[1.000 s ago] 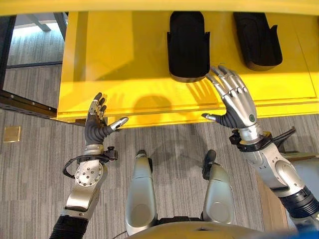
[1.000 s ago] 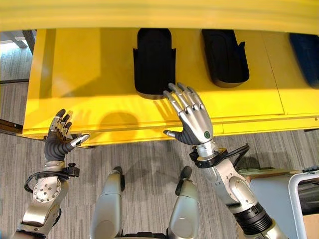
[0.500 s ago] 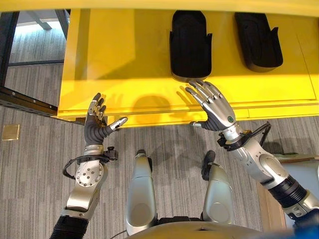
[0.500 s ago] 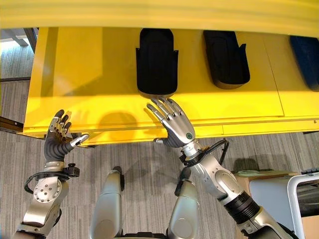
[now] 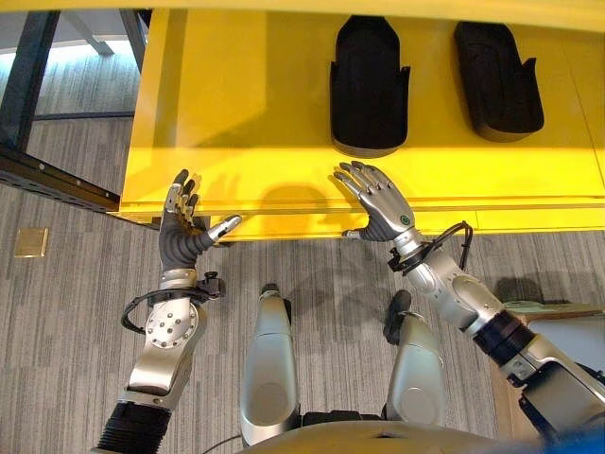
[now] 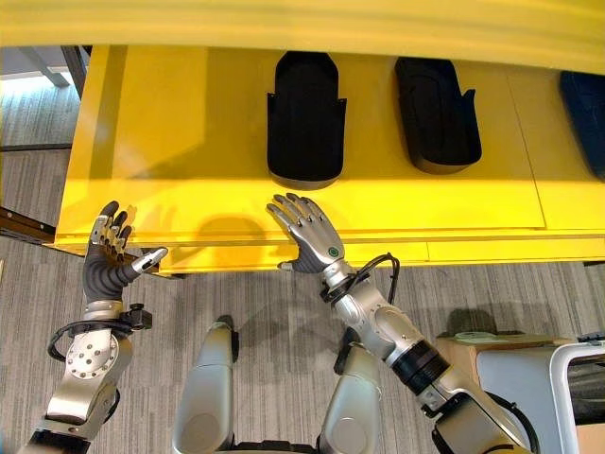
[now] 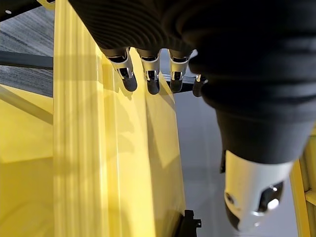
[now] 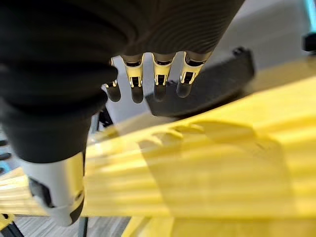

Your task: Move parts from the plastic box to the shelf.

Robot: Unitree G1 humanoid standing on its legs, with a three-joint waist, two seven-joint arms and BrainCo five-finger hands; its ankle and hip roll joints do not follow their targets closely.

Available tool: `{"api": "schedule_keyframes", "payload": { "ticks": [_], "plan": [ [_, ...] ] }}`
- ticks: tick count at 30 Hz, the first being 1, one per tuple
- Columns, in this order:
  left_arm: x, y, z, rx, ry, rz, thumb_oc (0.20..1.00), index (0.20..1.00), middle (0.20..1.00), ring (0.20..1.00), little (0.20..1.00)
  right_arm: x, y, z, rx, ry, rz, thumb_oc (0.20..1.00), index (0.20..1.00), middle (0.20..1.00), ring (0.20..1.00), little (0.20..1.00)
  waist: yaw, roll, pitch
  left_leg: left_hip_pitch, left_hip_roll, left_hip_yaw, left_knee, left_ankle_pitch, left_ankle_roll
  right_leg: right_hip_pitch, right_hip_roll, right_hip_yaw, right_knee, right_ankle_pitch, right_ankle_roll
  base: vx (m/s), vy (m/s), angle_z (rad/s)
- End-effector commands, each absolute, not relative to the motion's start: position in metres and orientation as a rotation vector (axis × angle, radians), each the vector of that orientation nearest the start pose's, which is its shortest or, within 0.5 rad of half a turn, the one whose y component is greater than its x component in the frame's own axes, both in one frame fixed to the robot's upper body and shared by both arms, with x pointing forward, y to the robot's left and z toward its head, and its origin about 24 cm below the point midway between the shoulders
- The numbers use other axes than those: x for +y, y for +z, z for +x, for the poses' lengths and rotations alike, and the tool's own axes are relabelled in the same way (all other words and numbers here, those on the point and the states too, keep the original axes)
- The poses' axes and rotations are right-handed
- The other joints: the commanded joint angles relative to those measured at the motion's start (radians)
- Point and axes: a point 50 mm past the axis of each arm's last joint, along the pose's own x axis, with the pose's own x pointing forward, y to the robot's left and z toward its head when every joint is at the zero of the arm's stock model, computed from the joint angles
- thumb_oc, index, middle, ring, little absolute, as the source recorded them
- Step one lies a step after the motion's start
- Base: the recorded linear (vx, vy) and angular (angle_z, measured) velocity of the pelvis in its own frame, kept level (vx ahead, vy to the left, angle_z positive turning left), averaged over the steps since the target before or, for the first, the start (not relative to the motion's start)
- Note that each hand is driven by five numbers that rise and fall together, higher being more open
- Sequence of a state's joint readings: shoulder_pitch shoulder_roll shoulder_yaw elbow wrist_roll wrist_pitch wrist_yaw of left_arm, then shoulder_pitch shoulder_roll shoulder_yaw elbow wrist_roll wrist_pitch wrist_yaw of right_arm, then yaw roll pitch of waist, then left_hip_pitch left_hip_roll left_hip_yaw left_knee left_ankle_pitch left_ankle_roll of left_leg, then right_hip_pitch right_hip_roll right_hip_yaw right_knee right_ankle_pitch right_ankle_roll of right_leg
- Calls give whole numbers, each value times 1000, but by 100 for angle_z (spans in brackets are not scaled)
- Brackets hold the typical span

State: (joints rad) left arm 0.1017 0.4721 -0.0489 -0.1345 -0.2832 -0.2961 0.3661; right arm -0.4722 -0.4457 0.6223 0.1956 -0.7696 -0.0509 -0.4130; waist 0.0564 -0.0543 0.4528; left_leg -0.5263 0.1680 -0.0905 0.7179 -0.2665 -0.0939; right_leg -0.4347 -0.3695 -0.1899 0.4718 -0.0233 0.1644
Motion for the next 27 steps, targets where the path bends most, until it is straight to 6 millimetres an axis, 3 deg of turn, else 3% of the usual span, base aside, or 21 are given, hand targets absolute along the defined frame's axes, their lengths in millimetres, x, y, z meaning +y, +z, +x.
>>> {"api": "schedule_keyframes", "payload": {
  "ticks": [1, 15, 27],
  "plan": [
    [227, 106, 220, -427, 248, 96, 1000, 1000, 1000, 1000, 1000, -79, 114, 302, -737, 161, -1148, 1000, 1000, 1000, 1000, 1000, 8, 0, -27, -62, -8, -27, -88, 154, -5, 104, -20, 30, 112, -100, -14, 0, 0, 0],
    [228, 105, 221, -423, 246, 86, 1000, 1000, 1000, 1000, 1000, -86, 97, 317, -616, 126, -1190, 1000, 1000, 1000, 1000, 1000, 25, 9, -22, -62, -15, -32, -84, 152, -4, 107, -25, 26, 119, -105, -14, 2, 1, 1],
    [229, 105, 220, -416, 237, 79, 1000, 1000, 1000, 1000, 1000, -98, 103, 333, -575, 15, -1218, 1000, 1000, 1000, 1000, 1000, 43, 18, -23, -70, -17, -40, -74, 149, 0, 104, -26, 24, 133, -109, -16, -1, 1, 1]
  ]
}}
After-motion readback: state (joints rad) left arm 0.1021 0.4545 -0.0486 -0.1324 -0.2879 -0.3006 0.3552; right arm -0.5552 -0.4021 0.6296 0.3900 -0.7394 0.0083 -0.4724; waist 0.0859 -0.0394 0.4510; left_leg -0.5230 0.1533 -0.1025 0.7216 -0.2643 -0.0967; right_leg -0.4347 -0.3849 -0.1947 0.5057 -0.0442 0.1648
